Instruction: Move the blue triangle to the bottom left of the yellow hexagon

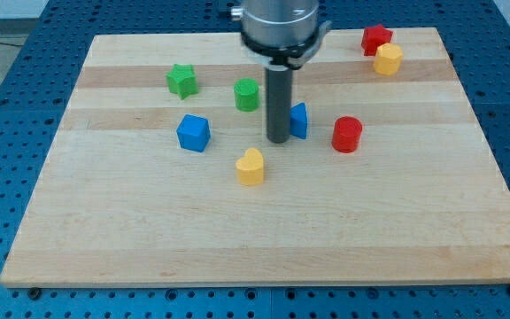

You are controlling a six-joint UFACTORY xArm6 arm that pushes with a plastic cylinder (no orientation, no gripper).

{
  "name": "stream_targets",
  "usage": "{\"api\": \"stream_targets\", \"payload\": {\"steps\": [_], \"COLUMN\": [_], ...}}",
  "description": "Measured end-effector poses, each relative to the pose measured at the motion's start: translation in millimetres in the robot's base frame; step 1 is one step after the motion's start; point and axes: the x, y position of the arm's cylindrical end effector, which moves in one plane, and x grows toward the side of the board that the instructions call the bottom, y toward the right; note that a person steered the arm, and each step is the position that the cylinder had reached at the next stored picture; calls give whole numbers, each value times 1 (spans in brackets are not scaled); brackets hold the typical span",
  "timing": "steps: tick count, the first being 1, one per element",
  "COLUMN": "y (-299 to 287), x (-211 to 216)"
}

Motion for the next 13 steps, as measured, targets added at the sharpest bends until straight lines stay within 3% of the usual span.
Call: {"api": "stream_targets", "payload": {"steps": [2,3,4,6,8,13], "y": [44,35,21,61,56,102], "x": [-38,-60,-68,-72,-94,-98]}}
